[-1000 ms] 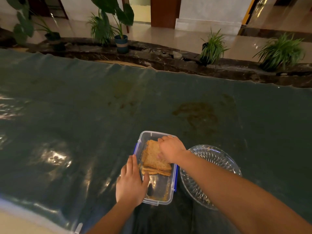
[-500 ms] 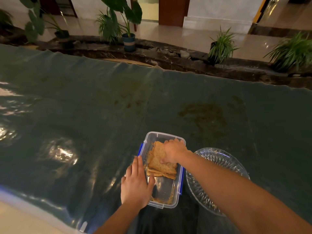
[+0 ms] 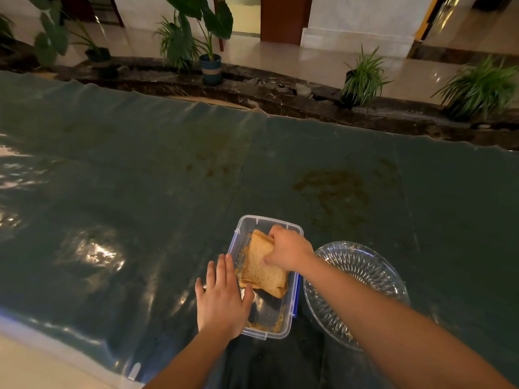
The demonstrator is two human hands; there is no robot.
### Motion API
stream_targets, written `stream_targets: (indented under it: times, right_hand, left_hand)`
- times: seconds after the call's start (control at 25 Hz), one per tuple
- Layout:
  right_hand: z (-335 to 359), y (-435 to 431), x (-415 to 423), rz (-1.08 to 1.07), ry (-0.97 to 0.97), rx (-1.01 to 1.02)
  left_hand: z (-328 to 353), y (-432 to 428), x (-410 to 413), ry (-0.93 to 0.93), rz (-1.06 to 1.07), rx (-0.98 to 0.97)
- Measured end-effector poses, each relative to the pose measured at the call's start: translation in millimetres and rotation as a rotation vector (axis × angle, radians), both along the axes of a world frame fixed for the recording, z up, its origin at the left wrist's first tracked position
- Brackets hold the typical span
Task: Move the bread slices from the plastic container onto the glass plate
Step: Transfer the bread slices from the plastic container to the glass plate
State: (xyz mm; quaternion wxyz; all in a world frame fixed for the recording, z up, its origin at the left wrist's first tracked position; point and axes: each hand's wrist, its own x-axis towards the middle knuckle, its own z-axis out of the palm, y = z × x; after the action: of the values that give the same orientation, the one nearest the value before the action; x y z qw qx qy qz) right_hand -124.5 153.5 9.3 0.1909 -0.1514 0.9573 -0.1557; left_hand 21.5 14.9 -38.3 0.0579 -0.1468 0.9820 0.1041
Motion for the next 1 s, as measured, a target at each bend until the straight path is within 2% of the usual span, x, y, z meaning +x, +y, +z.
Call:
stream_targets:
  times: [0.16,0.32,0.44,0.56,0.72,0.88,1.0]
  right_hand:
    - [18,24,7,-0.182,-0.068,-0.231]
    - [44,66,16,-0.446,-0.154,-0.604]
    - [60,110,24,-0.58,-0.161,-0.727]
    - [57,151,32,-0.657,-0.186,-0.749]
    - [29,190,43,-0.688,-0.322,-0.645]
    - [-5,210,50,-0.661,-0.422,-0.603]
    - [-23,218,48,-0.577,-0.416,-0.504]
  left_hand:
    - [0,-1,1,0.013,-0.012,0.006]
    - [1,-1,1,0.025,-0.013,0.033]
    - [0,-1,2,0.032,-0.013,0.05]
    - [-1,-1,1,0.047,-0.008,0.059]
    - [-2,0,1,0.053,-0.001,0.06]
    - [-3,-1,0,0.047,0.005,0.05]
    - [-1,0,0,0.041,0.007,0.045]
